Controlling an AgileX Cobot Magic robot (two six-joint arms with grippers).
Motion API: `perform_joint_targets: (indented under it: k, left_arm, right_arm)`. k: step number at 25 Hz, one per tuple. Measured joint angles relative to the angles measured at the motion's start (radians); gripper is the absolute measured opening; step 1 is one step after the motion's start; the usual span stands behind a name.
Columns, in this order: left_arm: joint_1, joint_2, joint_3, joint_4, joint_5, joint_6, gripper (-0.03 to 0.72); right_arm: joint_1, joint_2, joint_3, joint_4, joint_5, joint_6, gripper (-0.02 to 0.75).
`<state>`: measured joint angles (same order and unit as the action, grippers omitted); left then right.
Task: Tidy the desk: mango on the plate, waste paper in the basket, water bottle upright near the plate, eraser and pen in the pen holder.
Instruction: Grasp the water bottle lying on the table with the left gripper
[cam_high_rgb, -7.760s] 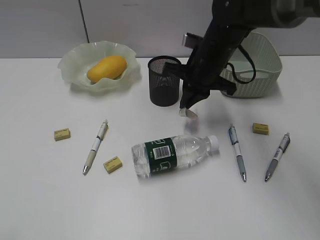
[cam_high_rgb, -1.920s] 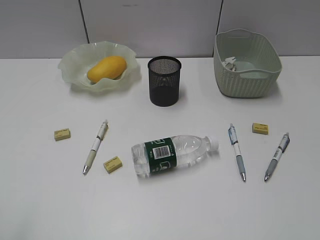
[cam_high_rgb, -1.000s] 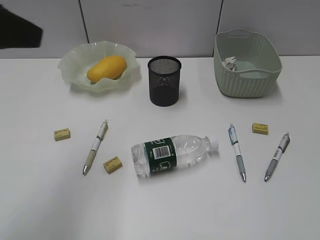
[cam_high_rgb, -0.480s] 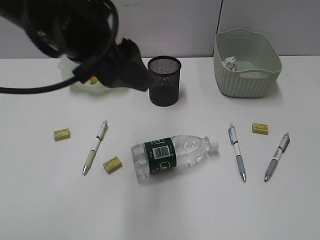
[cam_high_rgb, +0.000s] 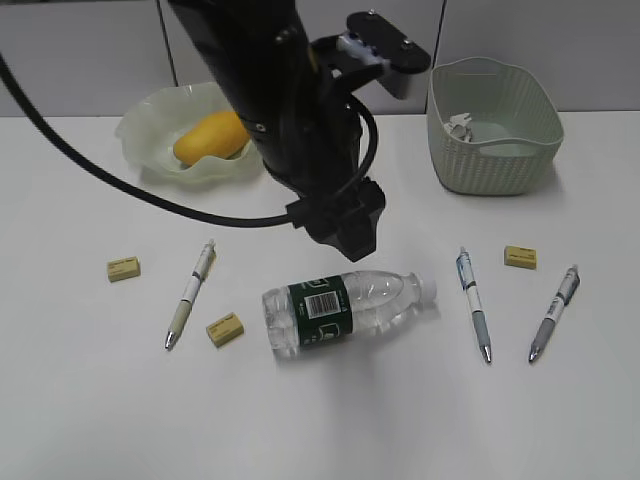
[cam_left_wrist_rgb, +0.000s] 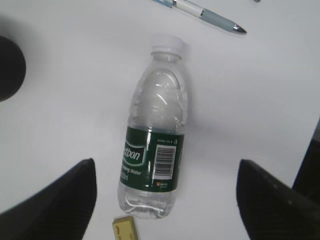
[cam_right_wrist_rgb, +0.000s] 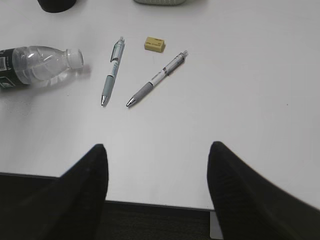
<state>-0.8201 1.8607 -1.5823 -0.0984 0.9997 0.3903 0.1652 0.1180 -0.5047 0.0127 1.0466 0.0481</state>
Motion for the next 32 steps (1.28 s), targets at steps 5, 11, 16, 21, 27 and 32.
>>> perform_joint_targets:
  k: [5,11,16,21,27,32]
  left_arm:
    - [-0.022,0.114,-0.117,0.033,0.056,0.000,0.674]
    - [-0.024,0.212,-0.199,0.034,0.082,0.003,0.675]
    - [-0.026,0.270,-0.218,0.032,0.081,0.026,0.671]
    - [-0.026,0.310,-0.219,0.033,0.054,0.080,0.671]
    - [-0.026,0.356,-0.221,0.039,0.035,0.127,0.685]
    - [-0.026,0.388,-0.221,0.071,0.007,0.136,0.687]
  right_arm:
    - [0.000,0.000,0.000,0.000,0.000,0.000,0.496]
    - [0.000,0.000,0.000,-0.001,0.000,0.000,0.496]
    - [0.000,0.000,0.000,-0.001,0.000,0.000,0.496]
    - [0.000,0.000,0.000,-0.001,0.000,0.000,0.496]
    - [0.000,0.000,0.000,-0.001,0.000,0.000,0.496]
    - [0.000,0.000,0.000,-0.001,-0.001,0.000,0.496]
